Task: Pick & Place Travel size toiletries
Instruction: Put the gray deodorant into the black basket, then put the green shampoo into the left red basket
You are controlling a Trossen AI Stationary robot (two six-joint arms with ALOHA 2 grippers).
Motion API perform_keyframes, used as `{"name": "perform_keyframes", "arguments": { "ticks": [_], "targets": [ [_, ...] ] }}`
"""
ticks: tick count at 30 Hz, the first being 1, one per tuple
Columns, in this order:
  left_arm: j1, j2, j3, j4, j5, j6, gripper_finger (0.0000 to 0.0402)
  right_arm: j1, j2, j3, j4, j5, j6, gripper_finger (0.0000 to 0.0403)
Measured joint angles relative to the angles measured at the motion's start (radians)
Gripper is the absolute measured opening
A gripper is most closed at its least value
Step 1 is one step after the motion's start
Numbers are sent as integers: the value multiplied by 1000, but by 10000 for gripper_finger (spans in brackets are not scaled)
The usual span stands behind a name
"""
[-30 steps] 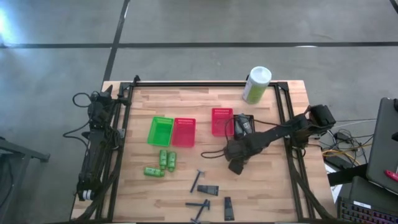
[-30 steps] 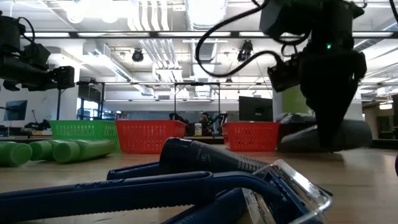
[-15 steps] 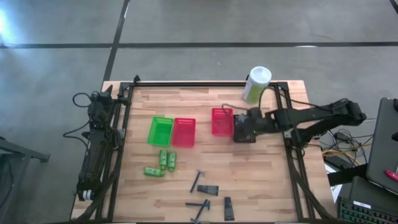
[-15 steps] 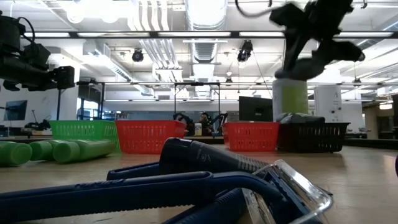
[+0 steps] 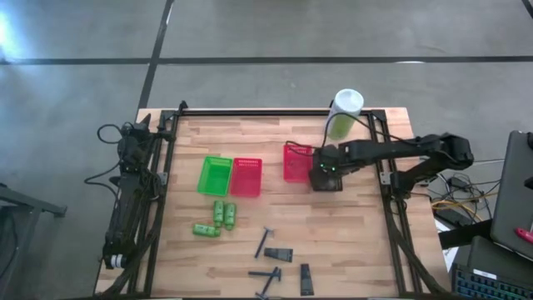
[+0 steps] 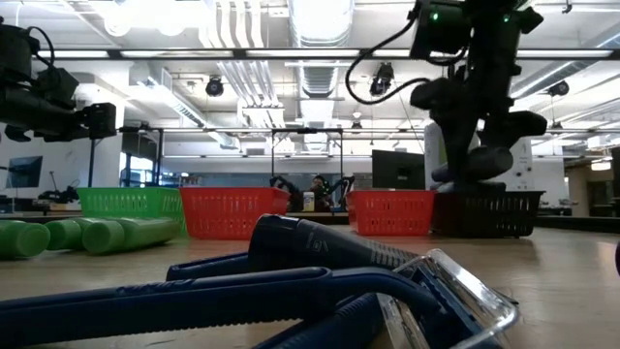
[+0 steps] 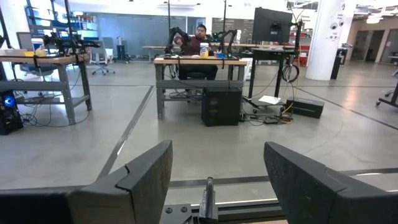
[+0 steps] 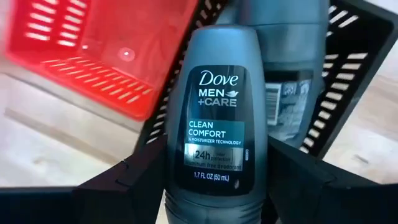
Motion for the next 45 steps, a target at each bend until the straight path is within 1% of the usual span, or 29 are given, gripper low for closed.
{"name": "perform_keyframes", "arguments": {
  "ticks": [5,8,14,19,24,28,32,37,41,45],
  "targets": [
    [0,0,0,0,0,0,259,-37,36,1,-3,26,-76,224],
    [0,0,0,0,0,0,259,-45,53,0,-21,51,-113,227],
    [0,0,0,0,0,0,259,-51,48,4,-19,44,-105,272],
    [0,0,0,0,0,0,259,-50,19,39,-16,45,-101,308],
    [0,1,0,0,0,0,259,-48,3,73,-47,66,-112,330],
    [0,1,0,0,0,0,259,-46,-15,86,-81,74,-117,337],
    [0,1,0,0,0,0,259,-19,-41,87,-70,67,-173,334],
    [0,1,0,0,0,0,259,55,-47,87,-56,-21,-265,316],
    [0,1,0,0,0,0,259,122,-35,87,-56,-65,-216,299],
    [0,1,0,0,0,0,259,211,-34,87,-46,-66,-138,284]
  ]
}}
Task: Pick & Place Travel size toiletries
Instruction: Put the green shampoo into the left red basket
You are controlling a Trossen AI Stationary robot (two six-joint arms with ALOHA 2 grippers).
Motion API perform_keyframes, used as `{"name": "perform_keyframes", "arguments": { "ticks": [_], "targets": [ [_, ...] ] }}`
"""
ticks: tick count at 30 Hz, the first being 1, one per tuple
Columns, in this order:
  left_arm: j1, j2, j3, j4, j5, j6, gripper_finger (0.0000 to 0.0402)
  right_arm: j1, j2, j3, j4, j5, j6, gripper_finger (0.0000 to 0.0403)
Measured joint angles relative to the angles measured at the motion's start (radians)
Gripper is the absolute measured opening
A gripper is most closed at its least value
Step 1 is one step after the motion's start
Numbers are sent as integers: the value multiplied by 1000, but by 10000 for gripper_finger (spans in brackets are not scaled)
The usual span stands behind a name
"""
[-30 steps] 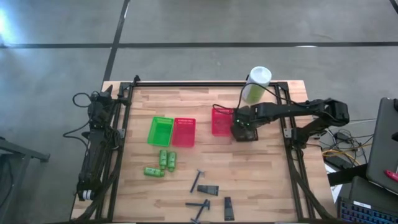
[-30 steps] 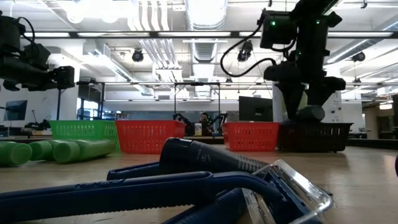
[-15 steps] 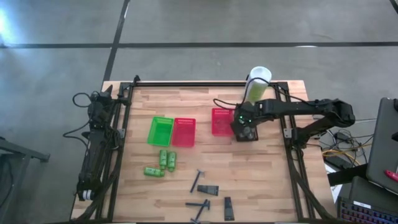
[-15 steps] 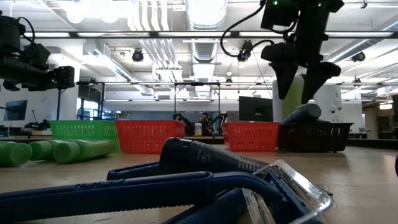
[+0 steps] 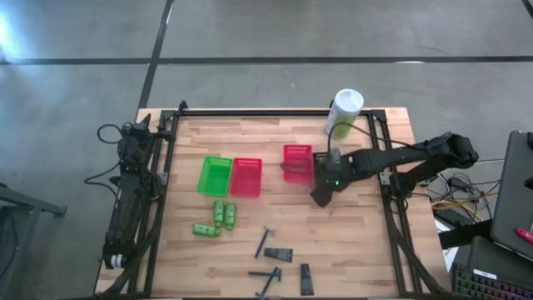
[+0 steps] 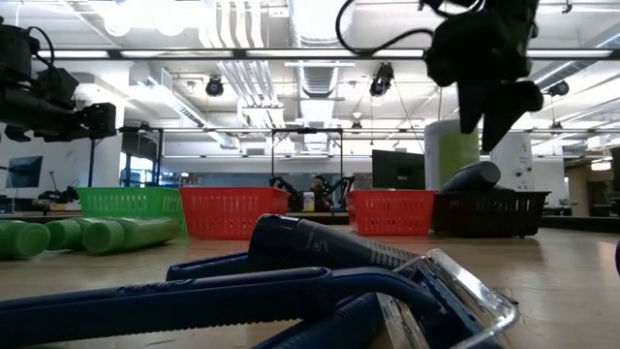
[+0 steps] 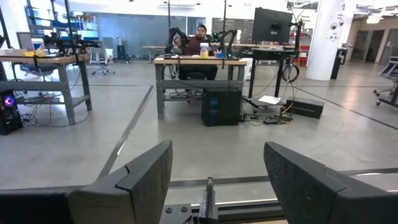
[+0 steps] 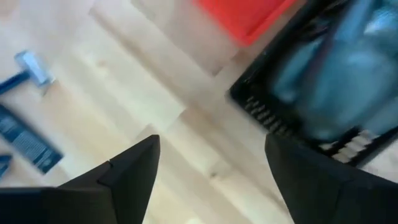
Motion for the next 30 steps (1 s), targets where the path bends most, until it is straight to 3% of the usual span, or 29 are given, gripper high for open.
{"name": "perform_keyframes", "arguments": {
  "ticks": [9,14,20,30],
  "targets": [
    [0,0,0,0,0,0,259,181,4,0,105,34,214,258],
    [0,0,0,0,0,0,259,183,3,0,125,81,244,245],
    [0,0,0,0,0,0,259,183,3,0,114,18,199,232],
    [0,0,0,0,0,0,259,174,3,0,156,78,188,221]
  ]
}}
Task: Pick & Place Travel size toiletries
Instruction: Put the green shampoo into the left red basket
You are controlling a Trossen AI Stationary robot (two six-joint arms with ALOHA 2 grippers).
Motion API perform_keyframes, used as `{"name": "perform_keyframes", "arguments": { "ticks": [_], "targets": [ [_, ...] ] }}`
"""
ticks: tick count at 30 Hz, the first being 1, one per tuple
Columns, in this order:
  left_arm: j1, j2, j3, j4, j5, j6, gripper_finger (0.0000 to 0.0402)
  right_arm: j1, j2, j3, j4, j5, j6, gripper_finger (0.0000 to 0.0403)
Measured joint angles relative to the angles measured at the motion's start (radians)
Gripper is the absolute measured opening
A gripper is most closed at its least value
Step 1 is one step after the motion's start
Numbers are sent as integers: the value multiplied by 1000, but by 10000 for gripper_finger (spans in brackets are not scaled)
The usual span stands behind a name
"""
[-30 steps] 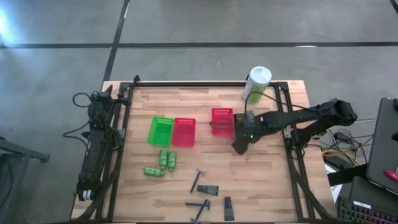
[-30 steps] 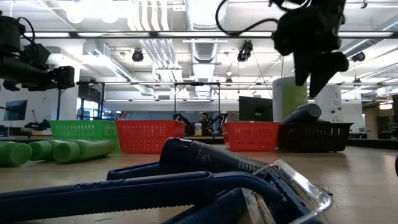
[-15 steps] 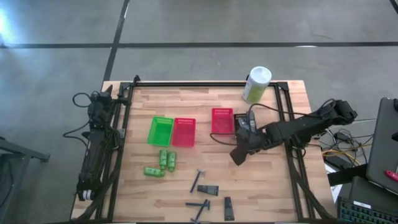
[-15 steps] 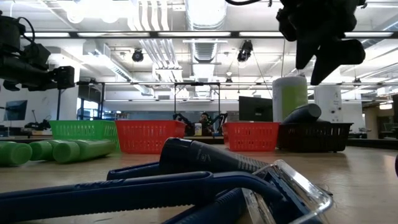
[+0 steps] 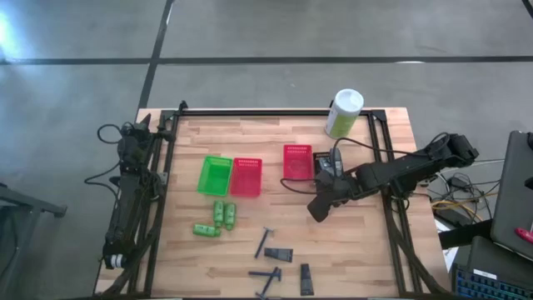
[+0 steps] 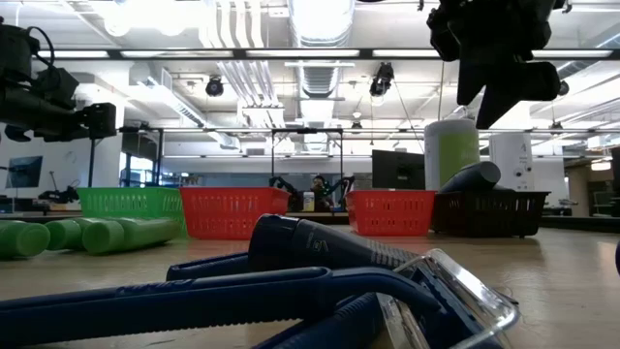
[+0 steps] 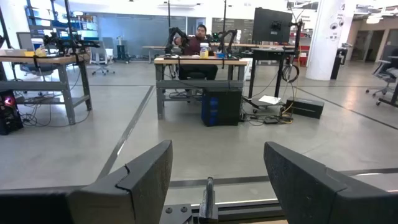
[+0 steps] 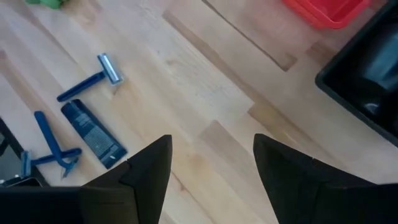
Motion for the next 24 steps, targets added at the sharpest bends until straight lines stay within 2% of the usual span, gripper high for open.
{"name": "perform_keyframes", "arguments": {
  "ticks": [16,24],
  "targets": [
    [0,0,0,0,0,0,259,-4,5,0,34,8,-177,260],
    [0,0,0,0,0,0,259,-4,21,-1,44,-3,-128,278]
  ]
}}
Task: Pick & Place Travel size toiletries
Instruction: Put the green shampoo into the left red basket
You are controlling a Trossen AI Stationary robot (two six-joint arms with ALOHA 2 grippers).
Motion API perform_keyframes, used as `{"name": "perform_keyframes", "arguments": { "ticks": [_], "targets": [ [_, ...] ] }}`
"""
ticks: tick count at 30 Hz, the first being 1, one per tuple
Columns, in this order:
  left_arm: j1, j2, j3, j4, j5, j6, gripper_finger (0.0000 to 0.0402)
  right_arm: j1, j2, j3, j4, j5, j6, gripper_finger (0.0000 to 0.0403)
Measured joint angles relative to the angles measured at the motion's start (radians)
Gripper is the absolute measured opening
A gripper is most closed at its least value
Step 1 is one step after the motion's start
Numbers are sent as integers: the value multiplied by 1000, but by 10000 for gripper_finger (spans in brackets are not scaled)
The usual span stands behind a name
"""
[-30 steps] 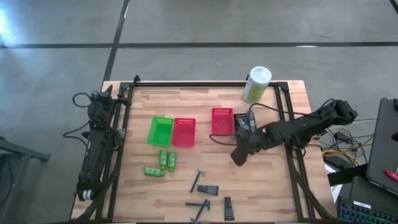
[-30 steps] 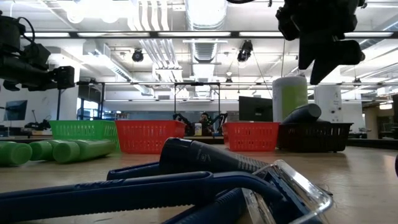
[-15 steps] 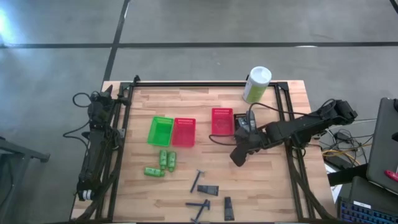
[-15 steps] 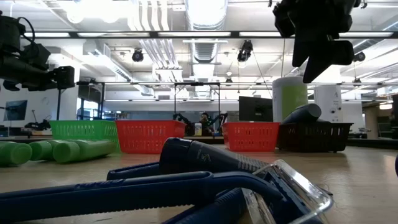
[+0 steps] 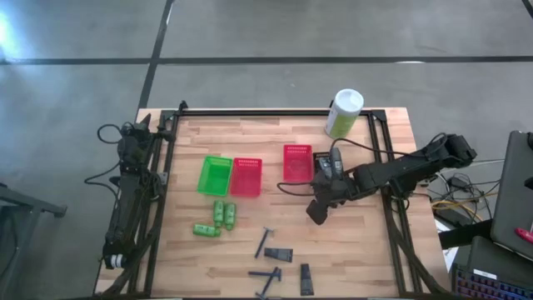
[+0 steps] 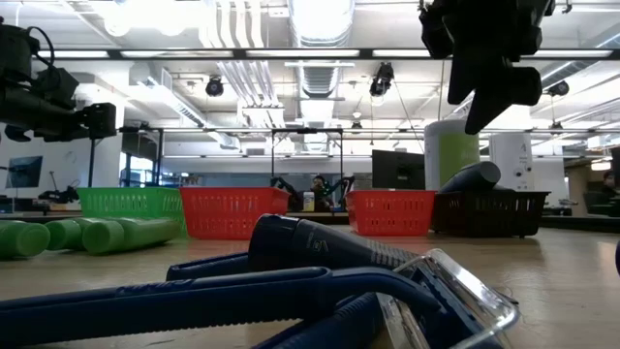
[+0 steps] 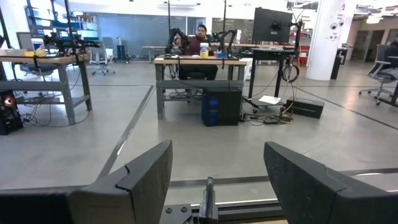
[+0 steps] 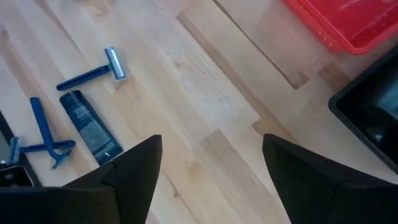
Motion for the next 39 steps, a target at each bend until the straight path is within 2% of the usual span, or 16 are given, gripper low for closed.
{"name": "perform_keyframes", "arguments": {
  "ticks": [14,23,25,29,33,35,39],
  "targets": [
    [0,0,0,0,0,0,259,0,23,0,25,-46,82,307],
    [0,0,0,0,0,0,259,0,-8,44,176,-45,-52,321],
    [0,0,0,0,0,0,259,0,-9,59,168,-46,-87,324],
    [0,-1,0,3,0,3,259,-17,-11,84,166,-28,-42,326],
    [0,0,0,26,-7,13,259,-36,-12,96,118,-18,-51,315],
    [-2,0,0,29,32,-126,259,-38,-13,98,91,-18,-52,306],
    [-3,0,0,38,198,-672,259,-37,-14,87,72,-20,-53,290]
  ]
}}
